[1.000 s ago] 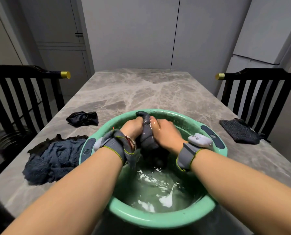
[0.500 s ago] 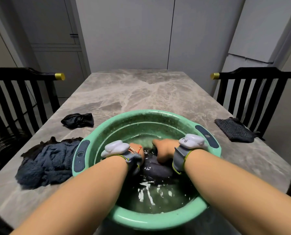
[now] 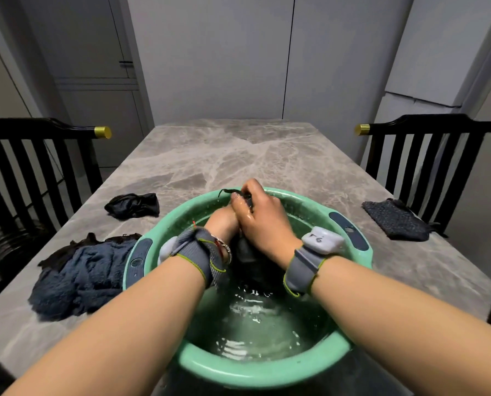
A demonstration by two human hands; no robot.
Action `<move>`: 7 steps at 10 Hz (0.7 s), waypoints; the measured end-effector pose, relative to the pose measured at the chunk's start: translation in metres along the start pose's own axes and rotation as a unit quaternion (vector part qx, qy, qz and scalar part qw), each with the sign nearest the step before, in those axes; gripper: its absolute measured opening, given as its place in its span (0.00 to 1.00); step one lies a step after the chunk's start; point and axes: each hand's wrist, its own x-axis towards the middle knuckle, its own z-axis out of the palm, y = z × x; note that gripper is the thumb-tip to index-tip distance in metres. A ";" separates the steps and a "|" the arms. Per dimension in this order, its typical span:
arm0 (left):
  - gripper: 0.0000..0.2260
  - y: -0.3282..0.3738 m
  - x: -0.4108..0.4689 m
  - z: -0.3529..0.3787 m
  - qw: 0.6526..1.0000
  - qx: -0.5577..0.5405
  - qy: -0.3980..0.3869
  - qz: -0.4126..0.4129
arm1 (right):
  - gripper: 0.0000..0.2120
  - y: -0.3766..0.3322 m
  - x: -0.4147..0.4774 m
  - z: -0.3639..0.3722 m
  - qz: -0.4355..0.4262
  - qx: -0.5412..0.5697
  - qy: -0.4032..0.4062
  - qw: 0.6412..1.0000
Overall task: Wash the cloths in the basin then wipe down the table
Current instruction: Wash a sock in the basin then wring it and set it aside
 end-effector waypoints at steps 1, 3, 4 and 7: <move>0.24 -0.003 0.011 0.002 0.990 0.129 0.054 0.028 | 0.13 0.016 0.012 -0.002 0.113 -0.029 -0.014 0.993; 0.24 -0.008 0.020 -0.002 0.982 0.161 0.096 0.029 | 0.15 0.002 0.001 -0.008 0.045 -0.073 -0.037 0.996; 0.22 -0.009 0.019 -0.009 0.989 0.120 0.084 0.008 | 0.20 0.000 0.001 -0.004 0.062 -0.125 -0.083 0.987; 0.15 -0.031 0.016 -0.006 0.875 0.467 0.121 0.034 | 0.24 0.034 0.000 -0.007 0.131 -0.292 -0.235 0.918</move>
